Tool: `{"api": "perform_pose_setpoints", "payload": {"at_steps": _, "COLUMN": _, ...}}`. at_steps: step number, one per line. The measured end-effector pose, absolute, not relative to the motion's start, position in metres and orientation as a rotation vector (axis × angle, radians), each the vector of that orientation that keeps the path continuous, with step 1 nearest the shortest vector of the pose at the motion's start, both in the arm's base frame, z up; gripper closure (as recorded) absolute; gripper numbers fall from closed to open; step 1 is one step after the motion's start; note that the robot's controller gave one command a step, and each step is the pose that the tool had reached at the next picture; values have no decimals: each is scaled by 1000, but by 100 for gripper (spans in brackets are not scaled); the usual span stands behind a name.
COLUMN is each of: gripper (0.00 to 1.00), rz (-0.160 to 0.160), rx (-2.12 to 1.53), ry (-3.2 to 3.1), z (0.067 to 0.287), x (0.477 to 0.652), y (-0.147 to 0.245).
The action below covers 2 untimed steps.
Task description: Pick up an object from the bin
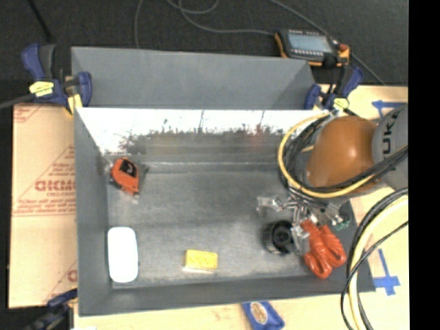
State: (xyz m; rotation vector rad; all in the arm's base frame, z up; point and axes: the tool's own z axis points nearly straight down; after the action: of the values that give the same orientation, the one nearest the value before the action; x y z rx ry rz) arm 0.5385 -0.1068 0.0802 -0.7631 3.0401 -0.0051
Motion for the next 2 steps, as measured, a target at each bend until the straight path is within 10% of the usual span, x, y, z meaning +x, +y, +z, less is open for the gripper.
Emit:
{"api": "perform_pose_setpoints", "payload": {"at_steps": 1, "gripper": 100, "rz": 0, "rx": -959, "ry": 2987, "z": 75, "x": 532, "y": -141}}
{"api": "perform_pose_setpoints", "payload": {"at_steps": 2, "gripper": 100, "rz": 0, "rx": -957, "ry": 2987, "z": 75, "x": 532, "y": -141}}
